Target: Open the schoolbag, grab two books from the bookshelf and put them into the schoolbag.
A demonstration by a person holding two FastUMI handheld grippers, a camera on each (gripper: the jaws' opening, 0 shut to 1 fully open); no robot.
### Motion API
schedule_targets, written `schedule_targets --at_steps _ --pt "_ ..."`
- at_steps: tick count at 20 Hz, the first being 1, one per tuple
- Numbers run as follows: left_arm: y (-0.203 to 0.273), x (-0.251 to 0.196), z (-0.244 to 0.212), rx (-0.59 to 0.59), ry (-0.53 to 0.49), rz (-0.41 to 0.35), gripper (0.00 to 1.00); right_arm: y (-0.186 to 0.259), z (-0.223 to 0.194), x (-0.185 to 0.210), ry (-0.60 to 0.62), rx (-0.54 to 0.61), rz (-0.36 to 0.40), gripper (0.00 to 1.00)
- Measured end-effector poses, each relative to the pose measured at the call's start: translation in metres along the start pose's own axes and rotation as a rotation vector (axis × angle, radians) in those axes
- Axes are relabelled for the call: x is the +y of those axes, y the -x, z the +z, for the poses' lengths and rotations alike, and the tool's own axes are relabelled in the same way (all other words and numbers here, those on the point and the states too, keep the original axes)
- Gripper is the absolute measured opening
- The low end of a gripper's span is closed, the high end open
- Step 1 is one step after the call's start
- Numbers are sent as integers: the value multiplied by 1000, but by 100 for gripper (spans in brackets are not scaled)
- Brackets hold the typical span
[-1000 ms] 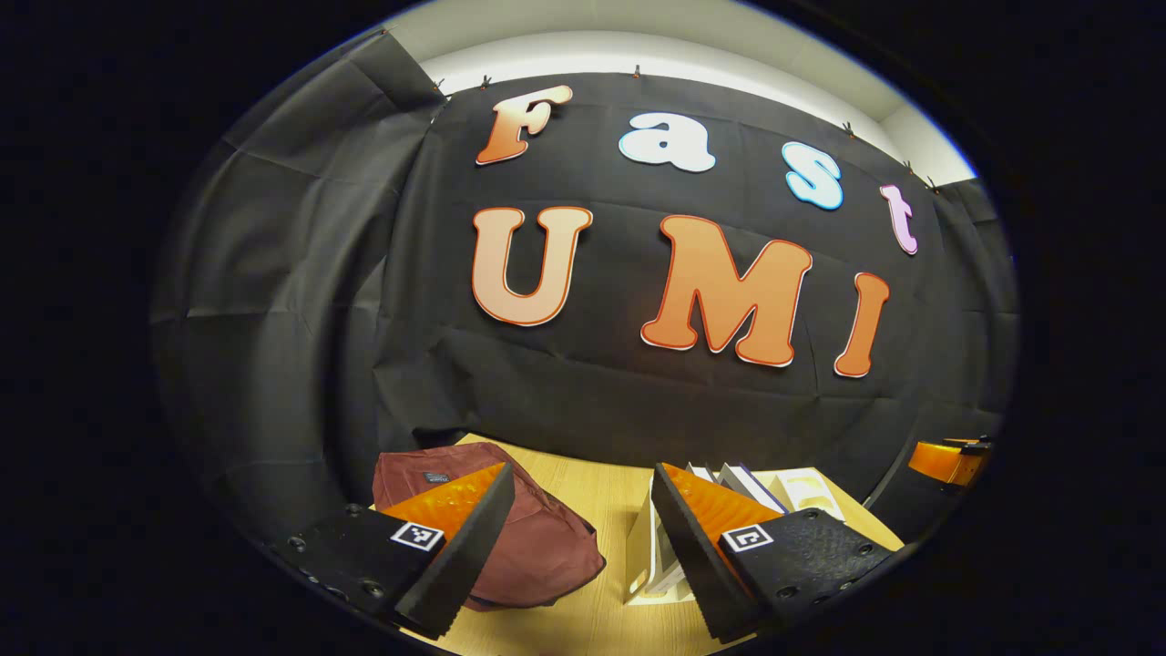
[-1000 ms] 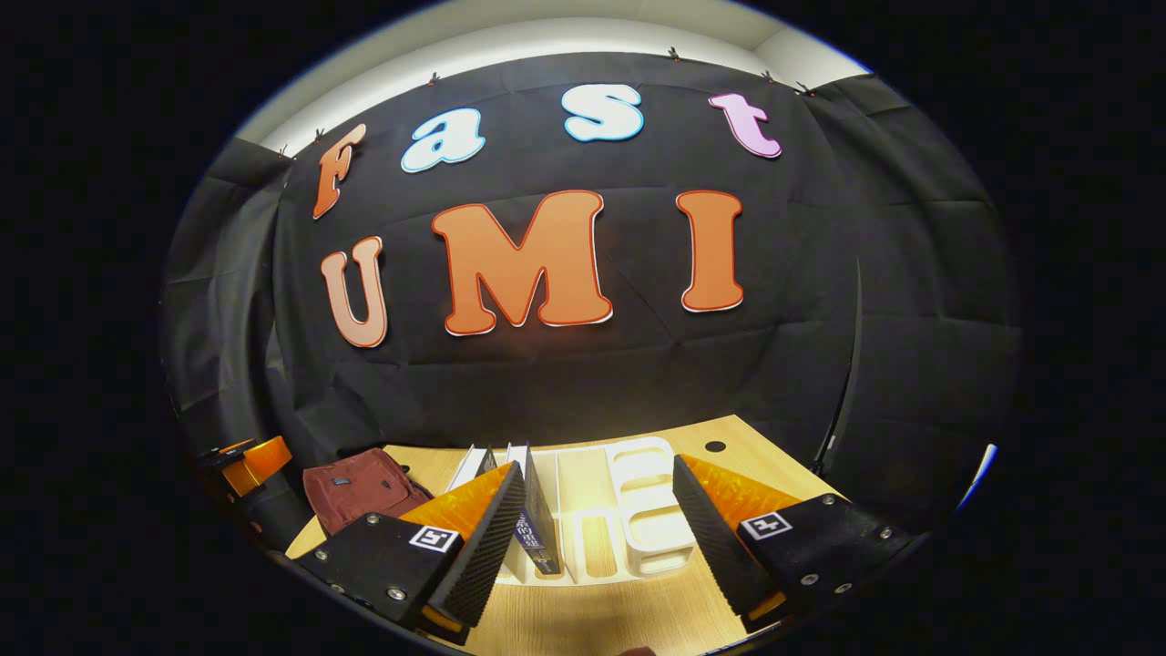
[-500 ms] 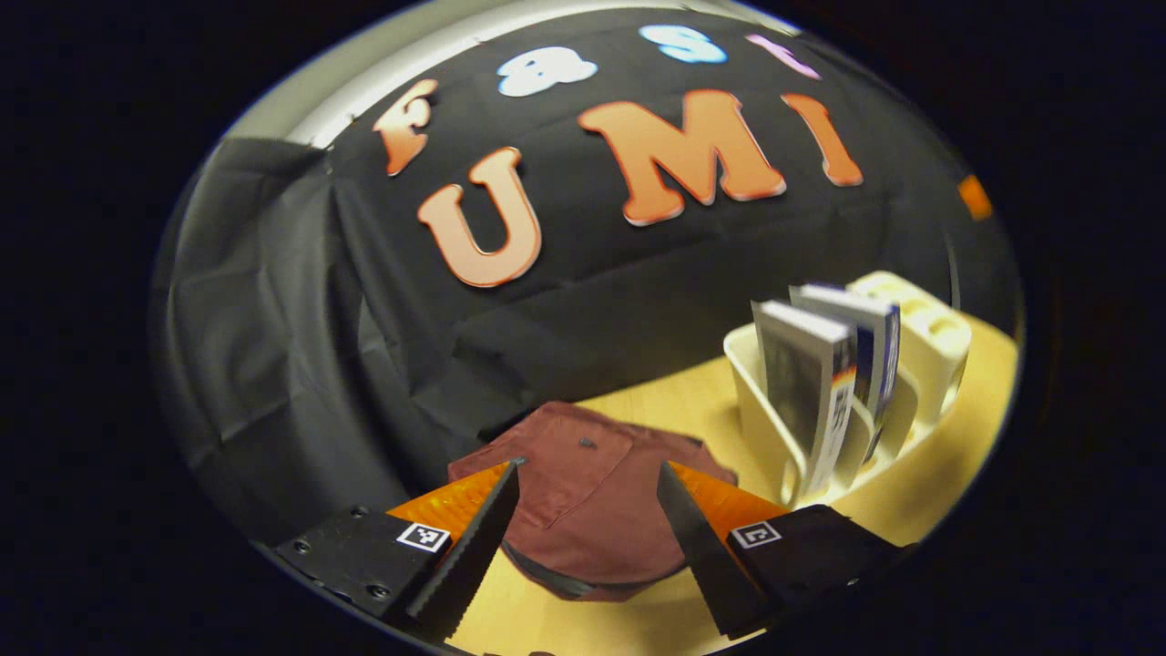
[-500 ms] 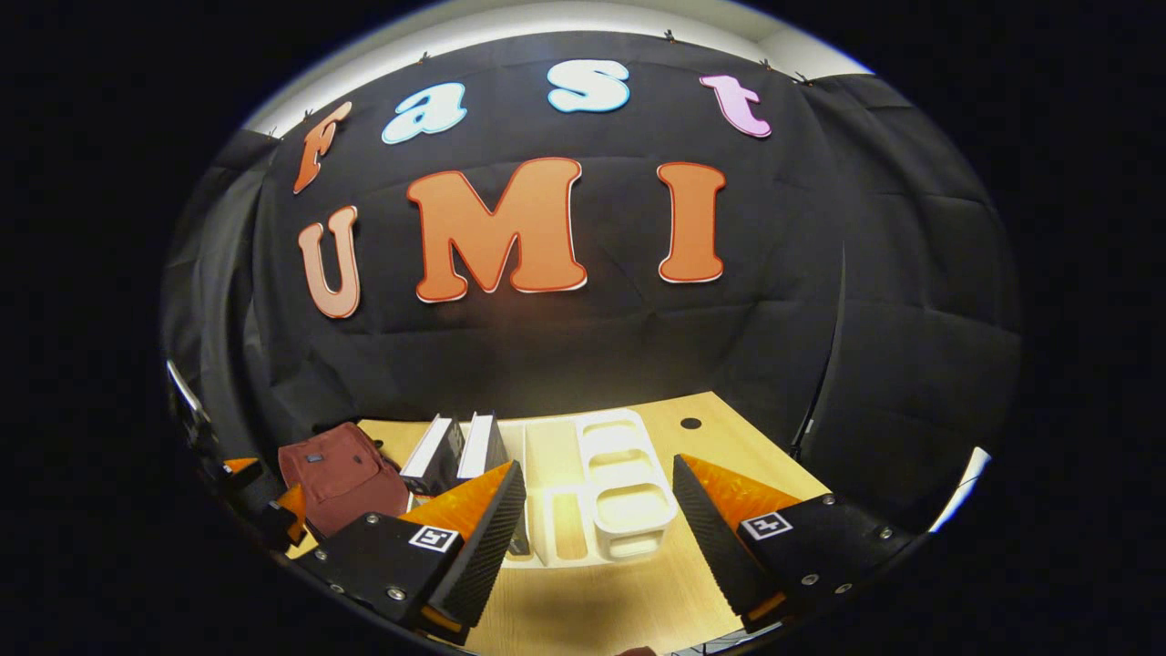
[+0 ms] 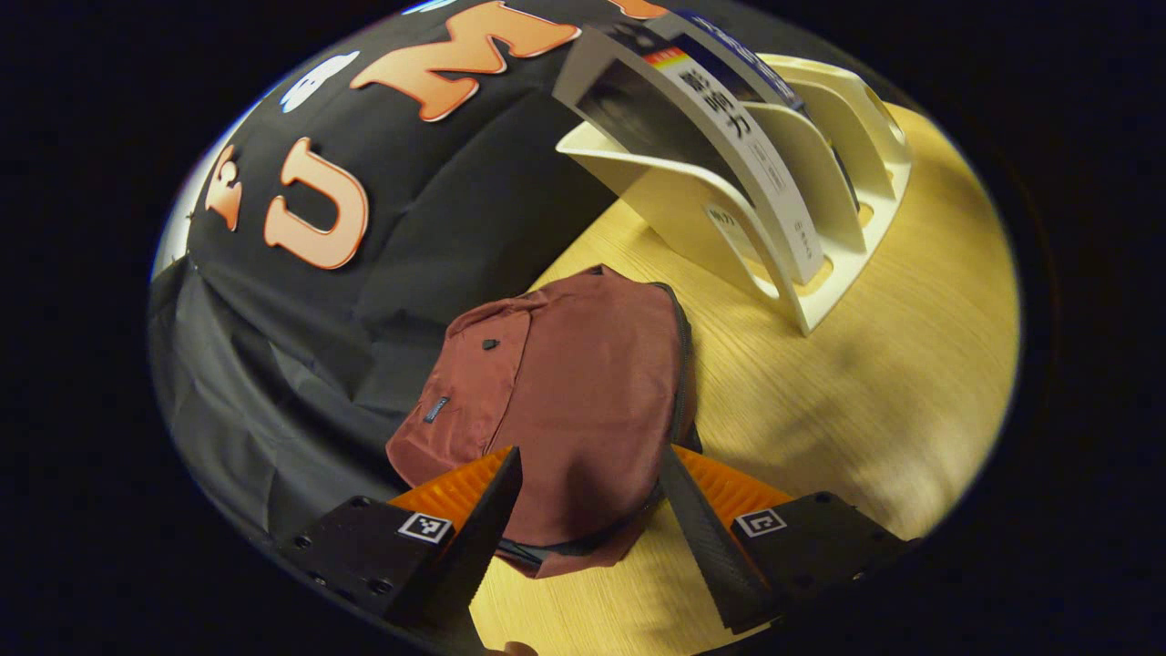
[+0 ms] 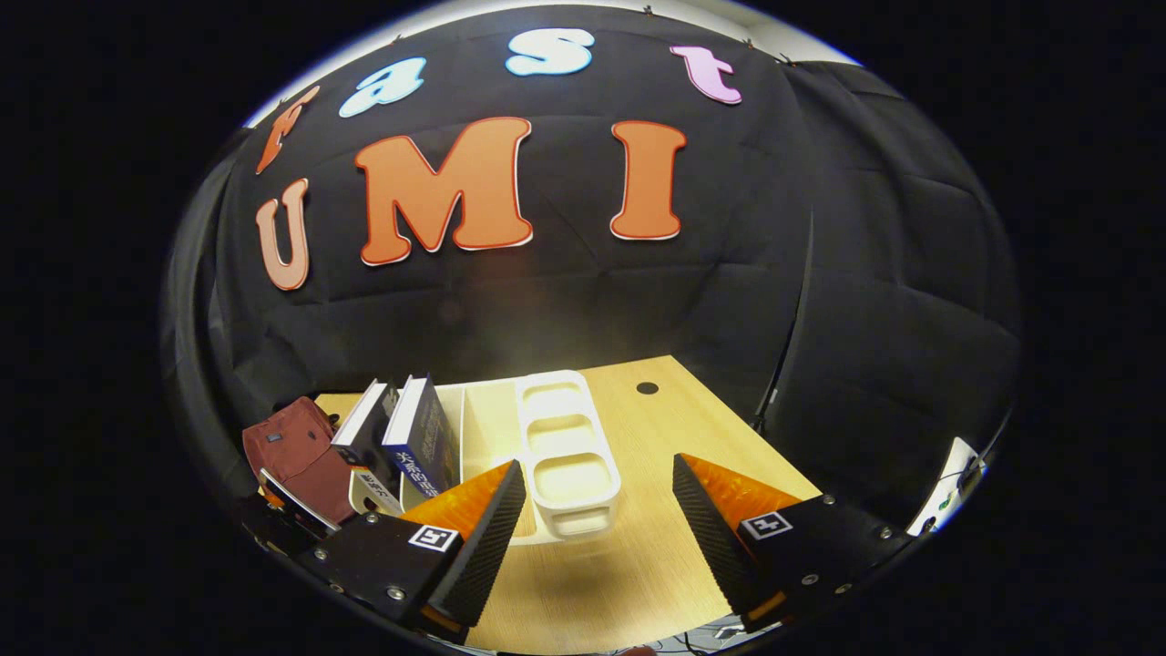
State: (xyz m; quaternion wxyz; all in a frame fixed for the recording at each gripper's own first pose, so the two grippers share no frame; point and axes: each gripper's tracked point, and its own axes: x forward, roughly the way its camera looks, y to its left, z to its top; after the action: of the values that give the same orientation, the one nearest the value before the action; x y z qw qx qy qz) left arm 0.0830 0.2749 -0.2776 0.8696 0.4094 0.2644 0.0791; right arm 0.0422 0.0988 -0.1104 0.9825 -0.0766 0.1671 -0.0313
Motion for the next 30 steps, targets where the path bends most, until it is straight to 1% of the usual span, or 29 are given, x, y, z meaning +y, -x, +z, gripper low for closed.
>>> schedule_targets --at_steps 4,6,8,10,12,15,16,18,19,20,21,22,24,26,28,30 --pt "-10 -25 -5 58 -6 -64 97 -8 -5 -9 -4 29 -15 97" --pt "-15 -28 0 56 -27 -54 97 -12 -5 -9 -9 36 -11 97" --pt "-18 -21 1 74 -40 -27 96 -15 -7 -8 -16 44 -3 97" --pt "-16 -13 -3 108 -12 -26 97 -18 -9 -8 -19 55 2 97" --pt "-16 -7 -5 128 11 -41 96 -22 -15 -5 -27 70 13 97" --pt "-15 -10 -10 167 10 -82 97 -26 -22 2 -46 98 39 97" --pt "-14 -16 -9 179 18 -101 93 -27 -20 3 -50 99 49 97" --pt "-16 -24 -11 199 21 -121 66 -28 -15 5 -35 82 55 97" --pt "-16 -26 -11 208 15 -128 70 -27 -11 5 -22 70 59 97" --pt "-17 -28 -11 228 5 -135 52 -28 -8 4 -16 62 66 97" --pt "-14 -28 -8 234 -5 -138 48 -27 -6 4 -17 59 74 97" --pt "-15 -28 -5 235 -10 -142 42 -25 -4 4 -24 58 83 97" --pt "-14 -25 -3 242 -23 -171 12 -25 -4 0 -45 60 94 97" --pt "-6 -21 1 244 -37 -226 3 -25 -2 -2 -47 53 109 97" --pt "-4 -14 5 243 -46 -310 1 -24 2 1 -42 41 135 97" --pt "5 -6 16 229 -33 -406 0 -19 5 11 -61 41 188 97"
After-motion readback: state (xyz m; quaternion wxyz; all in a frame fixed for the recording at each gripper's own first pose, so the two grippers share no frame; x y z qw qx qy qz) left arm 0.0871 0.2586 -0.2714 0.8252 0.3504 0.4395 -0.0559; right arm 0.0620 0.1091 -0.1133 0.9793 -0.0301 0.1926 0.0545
